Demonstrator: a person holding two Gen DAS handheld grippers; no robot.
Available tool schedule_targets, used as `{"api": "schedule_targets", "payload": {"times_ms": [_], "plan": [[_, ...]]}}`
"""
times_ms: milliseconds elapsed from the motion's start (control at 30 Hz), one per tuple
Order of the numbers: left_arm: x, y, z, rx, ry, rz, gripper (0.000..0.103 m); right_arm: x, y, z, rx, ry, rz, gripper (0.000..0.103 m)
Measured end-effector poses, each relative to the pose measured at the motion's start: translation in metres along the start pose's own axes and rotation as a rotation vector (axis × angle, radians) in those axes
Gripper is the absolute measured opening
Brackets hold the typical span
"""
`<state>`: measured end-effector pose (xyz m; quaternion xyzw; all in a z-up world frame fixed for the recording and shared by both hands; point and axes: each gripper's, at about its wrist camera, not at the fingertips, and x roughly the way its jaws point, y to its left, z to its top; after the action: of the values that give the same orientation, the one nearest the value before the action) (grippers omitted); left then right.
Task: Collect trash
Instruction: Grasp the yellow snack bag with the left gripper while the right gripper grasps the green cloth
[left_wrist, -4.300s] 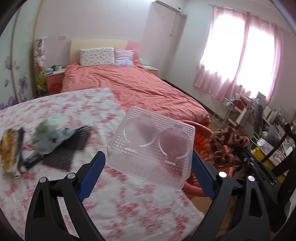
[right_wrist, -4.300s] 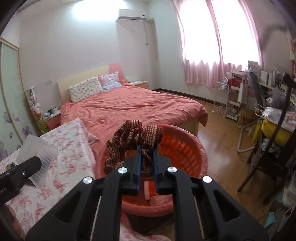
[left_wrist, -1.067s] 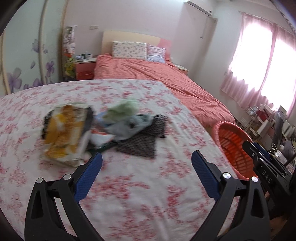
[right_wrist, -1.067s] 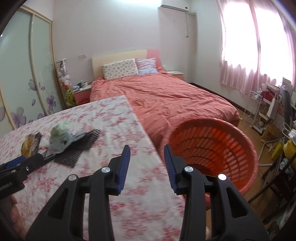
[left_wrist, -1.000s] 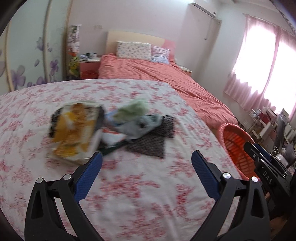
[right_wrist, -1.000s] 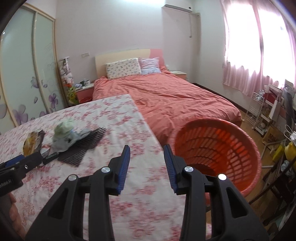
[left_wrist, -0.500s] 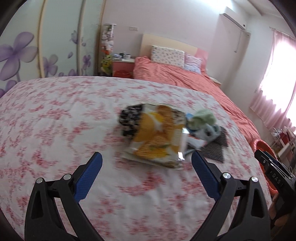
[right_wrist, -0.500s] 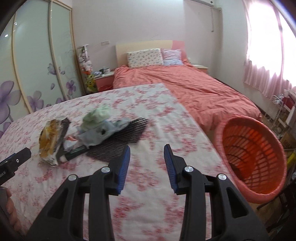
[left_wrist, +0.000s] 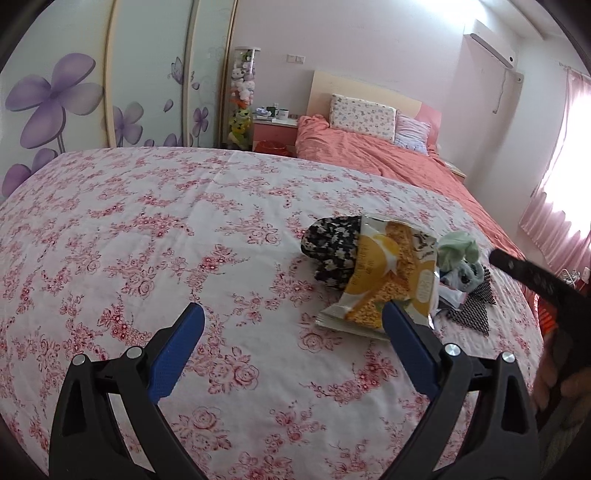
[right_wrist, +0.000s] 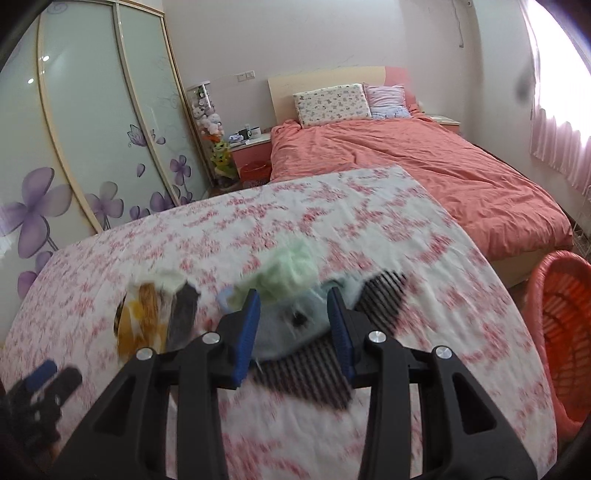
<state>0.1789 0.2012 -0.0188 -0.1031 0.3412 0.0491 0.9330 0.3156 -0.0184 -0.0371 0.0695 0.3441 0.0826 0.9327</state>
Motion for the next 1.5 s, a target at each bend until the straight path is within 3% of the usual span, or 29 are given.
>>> {"api": "schedule_targets", "payload": {"times_ms": [200, 233, 267, 333, 733, 967, 1133, 1500], "plan": [[0.006, 0.0, 0.002, 0.001, 0.008, -0.014, 0.093, 0.037, 0.006, 0.014, 0.025, 0.056, 0.007, 0.038], [0.007, -0.001, 0.002, 0.005, 0.014, -0.022, 0.09, 0.043, 0.007, 0.014, 0.023, 0.075, 0.008, 0.034], [0.009, -0.002, 0.002, 0.007, 0.019, -0.029, 0.089, 0.049, 0.007, 0.013, 0.02, 0.093, 0.013, 0.014], [0.011, -0.005, 0.003, 0.011, 0.028, -0.047, 0.087, 0.054, 0.008, 0.009, 0.007, 0.112, 0.026, 0.003], [0.024, -0.02, 0.001, 0.023, 0.073, -0.085, 0.086, 0.01, -0.004, 0.011, -0.008, -0.011, 0.034, 0.002], [0.023, -0.023, 0.0, 0.034, 0.068, -0.093, 0.086, -0.037, -0.047, 0.002, 0.007, -0.076, -0.027, 0.002], [0.028, -0.029, 0.001, 0.038, 0.08, -0.114, 0.086, -0.054, -0.072, -0.004, 0.012, -0.084, -0.076, 0.002], [0.037, -0.057, 0.001, 0.081, 0.111, -0.133, 0.087, -0.052, -0.074, -0.02, -0.009, -0.058, -0.088, 0.002]]}}
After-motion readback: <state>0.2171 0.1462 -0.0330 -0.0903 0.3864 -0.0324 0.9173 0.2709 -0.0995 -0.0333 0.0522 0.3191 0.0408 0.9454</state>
